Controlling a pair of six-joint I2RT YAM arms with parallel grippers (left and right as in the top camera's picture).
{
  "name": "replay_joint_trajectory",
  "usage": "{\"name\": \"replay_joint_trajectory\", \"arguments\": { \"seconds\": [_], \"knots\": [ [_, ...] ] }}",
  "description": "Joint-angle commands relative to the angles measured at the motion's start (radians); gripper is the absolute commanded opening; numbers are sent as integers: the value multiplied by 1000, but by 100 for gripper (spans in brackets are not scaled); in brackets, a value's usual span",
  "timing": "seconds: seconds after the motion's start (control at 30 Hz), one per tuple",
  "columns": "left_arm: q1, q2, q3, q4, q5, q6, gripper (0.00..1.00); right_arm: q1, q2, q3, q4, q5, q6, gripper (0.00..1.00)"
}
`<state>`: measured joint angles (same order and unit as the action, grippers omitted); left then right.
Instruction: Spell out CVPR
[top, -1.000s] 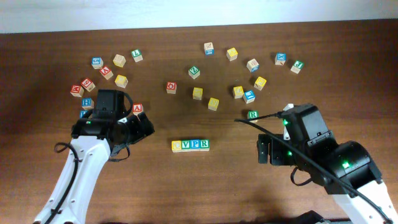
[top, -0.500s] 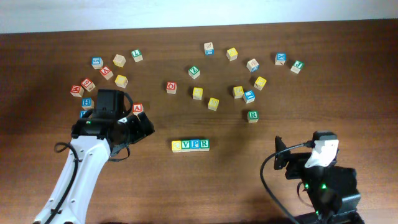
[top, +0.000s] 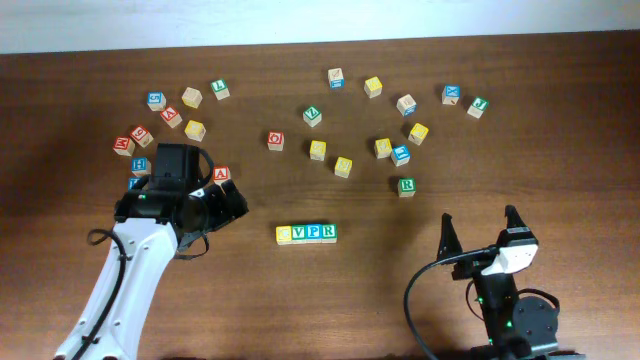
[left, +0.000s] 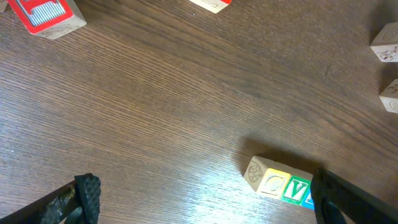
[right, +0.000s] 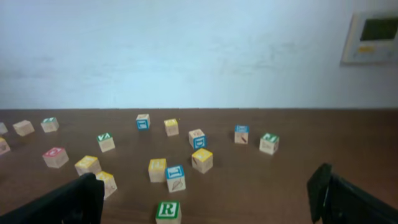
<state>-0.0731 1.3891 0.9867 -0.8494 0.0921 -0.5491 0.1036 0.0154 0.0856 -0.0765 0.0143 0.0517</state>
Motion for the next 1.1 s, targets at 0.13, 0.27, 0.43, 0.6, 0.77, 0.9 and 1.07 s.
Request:
{"name": "replay_joint_trajectory", "arguments": {
  "seconds": [0.13,0.27,0.43,0.6,0.77,0.9,1.07],
  "knots": [
    [4,-18,14,-1,-11,5,99,-40,-12,-80,72,-90,-81,98],
    [4,-18,14,-1,-11,5,99,-53,-12,-80,3,-91,-92,98],
    [4,-18,14,-1,-11,5,99,-66,-12,-80,-3,-50,-47,98],
    [4,-18,14,-1,-11,5,99,-66,-12,-80,-6,-27,-18,98],
    [4,-18,14,-1,-11,5,99,-66,-12,-80,-3,-29,-18,98],
    [4,-18,14,-1,-11,5,99,-66,-12,-80,-3,-29,-18,98],
    [4,-18,14,-1,-11,5,99,-66,-12,-80,-3,-29,-18,98]
  ]
}}
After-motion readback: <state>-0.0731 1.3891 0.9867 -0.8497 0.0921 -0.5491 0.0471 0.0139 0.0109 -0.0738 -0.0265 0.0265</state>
